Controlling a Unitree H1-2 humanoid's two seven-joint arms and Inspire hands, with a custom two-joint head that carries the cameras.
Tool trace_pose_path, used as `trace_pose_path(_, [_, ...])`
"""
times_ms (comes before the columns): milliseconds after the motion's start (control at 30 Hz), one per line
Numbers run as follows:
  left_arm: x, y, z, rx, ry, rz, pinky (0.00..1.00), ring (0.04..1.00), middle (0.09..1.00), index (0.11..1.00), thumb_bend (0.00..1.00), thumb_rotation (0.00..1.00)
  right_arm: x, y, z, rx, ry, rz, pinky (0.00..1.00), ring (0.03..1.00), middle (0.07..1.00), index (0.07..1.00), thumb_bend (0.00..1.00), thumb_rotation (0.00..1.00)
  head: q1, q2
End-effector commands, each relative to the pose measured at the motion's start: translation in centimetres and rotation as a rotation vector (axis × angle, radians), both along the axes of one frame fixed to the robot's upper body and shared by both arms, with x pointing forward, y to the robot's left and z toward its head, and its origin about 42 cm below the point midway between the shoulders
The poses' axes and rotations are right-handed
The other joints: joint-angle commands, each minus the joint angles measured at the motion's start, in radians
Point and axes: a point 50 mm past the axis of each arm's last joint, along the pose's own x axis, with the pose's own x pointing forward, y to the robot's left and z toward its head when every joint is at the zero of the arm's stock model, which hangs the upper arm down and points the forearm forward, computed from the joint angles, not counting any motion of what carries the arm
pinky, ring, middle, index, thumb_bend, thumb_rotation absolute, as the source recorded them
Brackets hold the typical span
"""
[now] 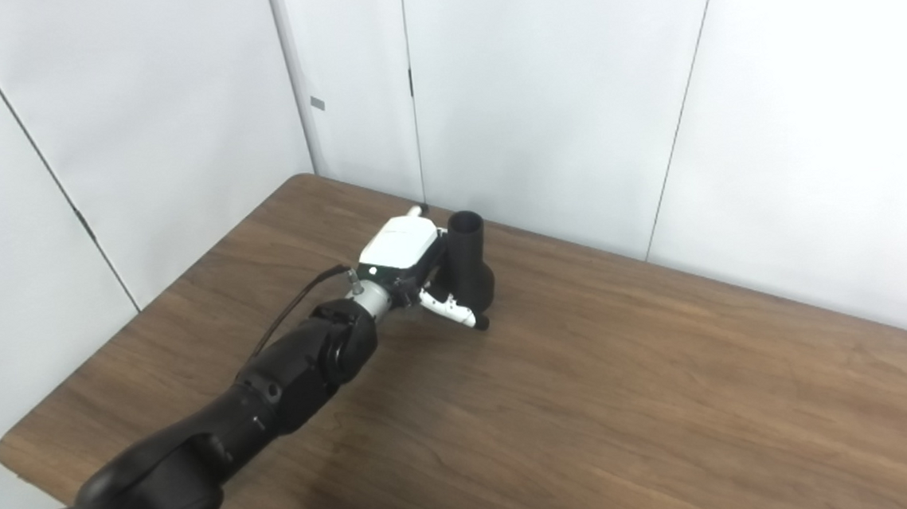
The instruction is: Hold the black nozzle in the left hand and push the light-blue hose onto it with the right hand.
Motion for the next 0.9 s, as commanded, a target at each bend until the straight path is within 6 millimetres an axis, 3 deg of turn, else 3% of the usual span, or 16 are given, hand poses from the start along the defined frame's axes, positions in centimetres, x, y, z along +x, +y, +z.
trace_pose_path(0, [-4.4,-2.6,-6.6,-0.016,0.226,-0.129,1.00,0.544,0.503,0.462,0.52,0.00,-0.7,0.4,-0.3,-0.022,0.044,0.023,0.39,0.556,0.598,0.491,0.50,0.18,-0.005,0.002])
trace_pose_path(200, [-6.2,-3.5,-6.0,-0.075,0.154,-0.215,0.99,0.537,0.503,0.460,0.52,0.00,-0.8,1.5,0.1,-0.048,0.031,0.051,0.37,0.537,0.585,0.490,0.50,0.18,-0.083,0.024])
trace_pose_path(400, [-7.7,-3.6,-5.2,-0.115,0.127,-0.270,1.00,0.530,0.511,0.452,0.52,0.00,-1.2,2.9,0.8,-0.032,0.016,0.043,0.38,0.547,0.595,0.490,0.50,0.18,-0.211,0.064])
trace_pose_path(433, [-7.9,-3.6,-5.1,-0.120,0.119,-0.282,1.00,0.519,0.514,0.449,0.52,0.00,-1.2,3.1,1.0,-0.033,0.005,0.044,0.42,0.586,0.630,0.559,0.61,0.48,-0.235,0.070])
trace_pose_path(467, [-8.1,-3.6,-5.0,-0.124,0.115,-0.293,0.99,0.513,0.516,0.448,0.52,0.00,-1.2,3.4,1.3,-0.036,-0.005,0.045,0.45,0.613,0.653,0.594,0.61,0.57,-0.258,0.077])
trace_pose_path(533, [-8.4,-3.4,-4.7,-0.135,0.102,-0.319,0.97,0.506,0.518,0.447,0.52,0.00,-1.3,4.1,2.0,-0.022,-0.019,0.055,0.51,0.657,0.691,0.644,0.54,0.62,-0.307,0.085])
trace_pose_path(600, [-8.7,-3.4,-4.6,-0.146,0.085,-0.352,0.91,0.488,0.508,0.456,0.52,0.00,-1.6,4.9,3.0,-0.002,-0.042,0.061,0.60,0.723,0.744,0.707,0.39,0.49,-0.335,0.089])
trace_pose_path(667, [-9.0,-3.6,-4.6,-0.157,0.073,-0.388,0.86,0.468,0.483,0.478,0.52,0.00,-2.0,5.6,4.1,0.004,-0.061,0.072,0.64,0.744,0.759,0.730,0.30,0.33,-0.361,0.091])
trace_pose_path(700, [-9.1,-3.6,-4.6,-0.160,0.070,-0.400,0.84,0.462,0.473,0.488,0.52,0.00,-2.2,5.8,4.4,0.006,-0.065,0.076,0.66,0.751,0.761,0.735,0.27,0.25,-0.368,0.092])
trace_pose_path(867, [-9.9,-4.7,-4.8,-0.172,0.084,-0.456,0.80,0.488,0.477,0.485,0.52,0.00,-4.0,7.0,7.3,0.002,-0.130,0.070,0.65,0.739,0.747,0.723,0.26,0.06,-0.420,0.100])
